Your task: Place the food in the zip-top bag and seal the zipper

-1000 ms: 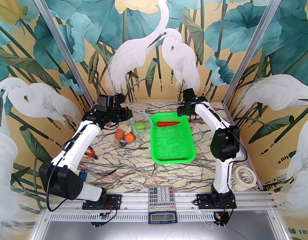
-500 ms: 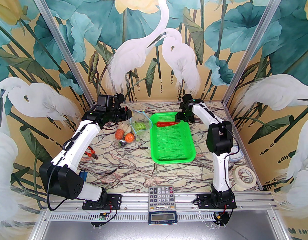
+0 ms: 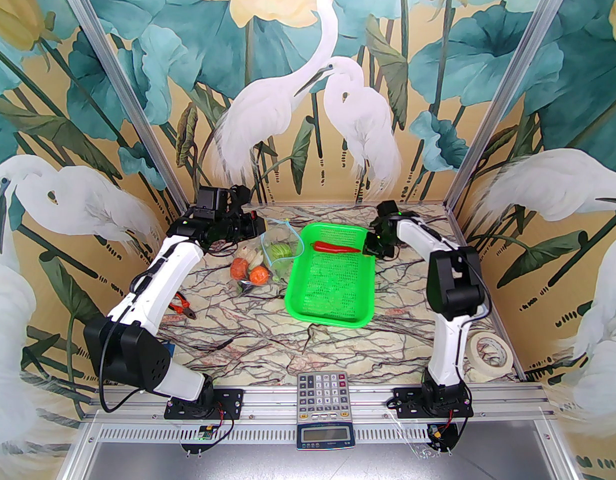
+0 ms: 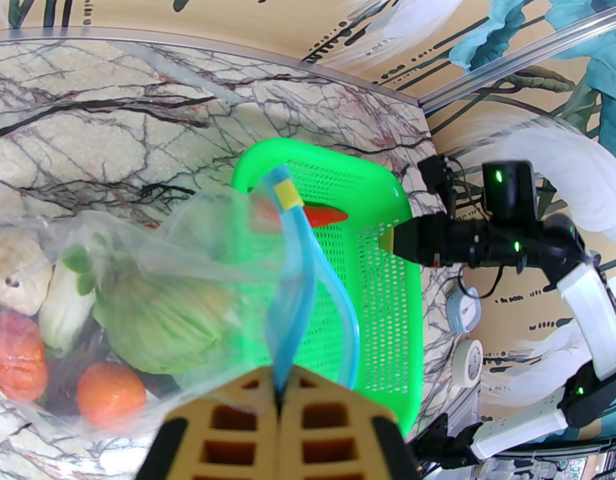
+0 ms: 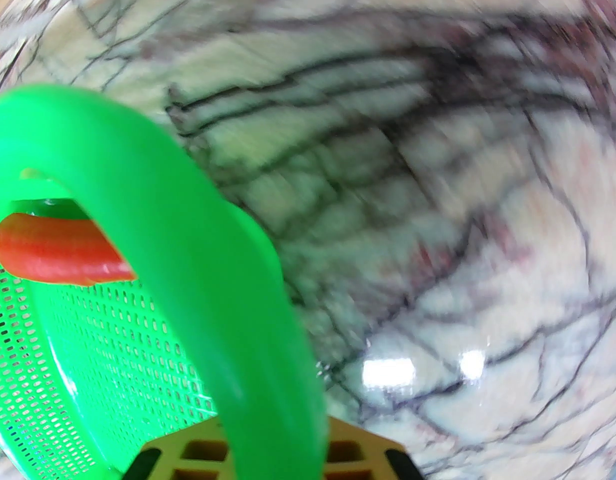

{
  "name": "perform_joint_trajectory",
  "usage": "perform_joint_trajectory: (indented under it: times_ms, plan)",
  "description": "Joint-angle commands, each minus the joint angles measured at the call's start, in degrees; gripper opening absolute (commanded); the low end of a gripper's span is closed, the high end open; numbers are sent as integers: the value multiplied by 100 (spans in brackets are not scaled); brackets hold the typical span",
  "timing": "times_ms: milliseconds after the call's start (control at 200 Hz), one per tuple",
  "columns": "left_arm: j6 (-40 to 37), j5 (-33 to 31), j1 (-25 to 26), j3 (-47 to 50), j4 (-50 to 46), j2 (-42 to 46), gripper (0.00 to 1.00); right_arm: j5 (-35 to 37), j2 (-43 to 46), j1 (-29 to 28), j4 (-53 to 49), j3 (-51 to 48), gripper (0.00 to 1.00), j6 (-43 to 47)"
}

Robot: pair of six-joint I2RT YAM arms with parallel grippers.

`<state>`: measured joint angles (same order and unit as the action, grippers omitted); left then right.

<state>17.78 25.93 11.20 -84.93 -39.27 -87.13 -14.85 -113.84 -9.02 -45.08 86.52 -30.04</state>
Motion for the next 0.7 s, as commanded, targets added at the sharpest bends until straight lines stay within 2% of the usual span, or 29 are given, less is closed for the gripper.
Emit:
perform_joint_trajectory:
  times_ms: [0, 95, 330, 625, 645, 695]
  plan:
    - [-127, 174, -48, -186, -105, -69, 0, 205, 502, 210, 744, -870, 0, -1234]
    - [-152, 183, -49, -194, -116, -81, 0, 149, 912, 304, 1525, -1683, 0, -1920]
    - [-187, 223, -57, -239, -134, -120, 0, 627, 1623, 313, 2597, -2744, 0, -3266]
    - [-216, 220, -74, -189, -108, -135, 0, 1004, 2113, 177, 3048, -3569, 0, -3941]
    - [-218, 223, -74, -184, -108, -129, 0, 1040, 2178, 153, 3050, -3603, 3, -3919]
    - [-218, 233, -87, -182, -90, -143, 0, 1141, 2367, 102, 3085, -3682, 24, -3791]
